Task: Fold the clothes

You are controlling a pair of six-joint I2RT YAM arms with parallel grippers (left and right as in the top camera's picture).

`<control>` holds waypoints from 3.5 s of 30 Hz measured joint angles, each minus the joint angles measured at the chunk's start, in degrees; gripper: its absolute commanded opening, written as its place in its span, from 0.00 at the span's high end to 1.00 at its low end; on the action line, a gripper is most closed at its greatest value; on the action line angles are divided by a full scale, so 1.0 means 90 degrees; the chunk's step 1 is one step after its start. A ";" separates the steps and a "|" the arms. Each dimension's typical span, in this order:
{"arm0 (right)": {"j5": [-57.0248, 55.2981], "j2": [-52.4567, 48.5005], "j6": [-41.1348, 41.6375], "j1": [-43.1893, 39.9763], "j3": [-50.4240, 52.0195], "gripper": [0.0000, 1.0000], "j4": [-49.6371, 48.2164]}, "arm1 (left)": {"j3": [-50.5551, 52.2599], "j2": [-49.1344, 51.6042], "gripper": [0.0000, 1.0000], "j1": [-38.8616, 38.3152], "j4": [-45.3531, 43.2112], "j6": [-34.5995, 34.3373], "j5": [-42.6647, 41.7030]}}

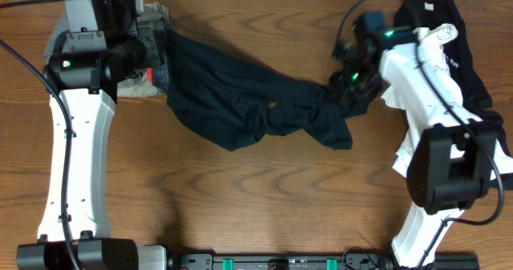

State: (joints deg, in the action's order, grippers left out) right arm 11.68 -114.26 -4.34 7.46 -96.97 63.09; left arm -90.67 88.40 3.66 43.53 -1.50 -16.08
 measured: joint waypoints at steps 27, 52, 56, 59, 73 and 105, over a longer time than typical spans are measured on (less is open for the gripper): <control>-0.0503 -0.1073 0.0818 -0.1100 -0.0372 0.44 -0.0233 | 0.0000 0.0000 0.94 0.0000 0.0000 0.0000 -0.0002; -0.0510 -0.1129 0.0913 -0.1411 -0.2463 0.99 -0.0435 | 0.0024 0.0000 0.94 0.0000 -0.0180 0.0002 -0.0002; -0.0498 -0.1022 0.0896 -0.1768 -0.3050 0.99 -0.0345 | 0.0024 0.0000 0.94 0.0000 -0.0180 0.0002 -0.0002; -0.0520 -0.0979 0.0860 -0.1999 -0.3075 0.99 -0.0272 | 0.0024 0.0000 0.94 0.0000 -0.0182 0.0000 -0.0002; -0.0338 -0.0979 0.0493 -0.2157 -0.2608 0.99 -0.0942 | 0.0024 0.0933 0.94 0.0000 -0.0610 -0.0097 -0.0002; -0.0049 -0.0906 0.0248 -0.2273 -0.0828 0.28 -0.1554 | 0.0039 0.2161 0.94 0.0000 -0.0857 -0.0335 -0.0002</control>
State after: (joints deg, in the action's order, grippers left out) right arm 11.25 -122.41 -2.11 -12.99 -104.42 49.10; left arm -90.32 107.85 3.66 35.81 -4.51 -16.10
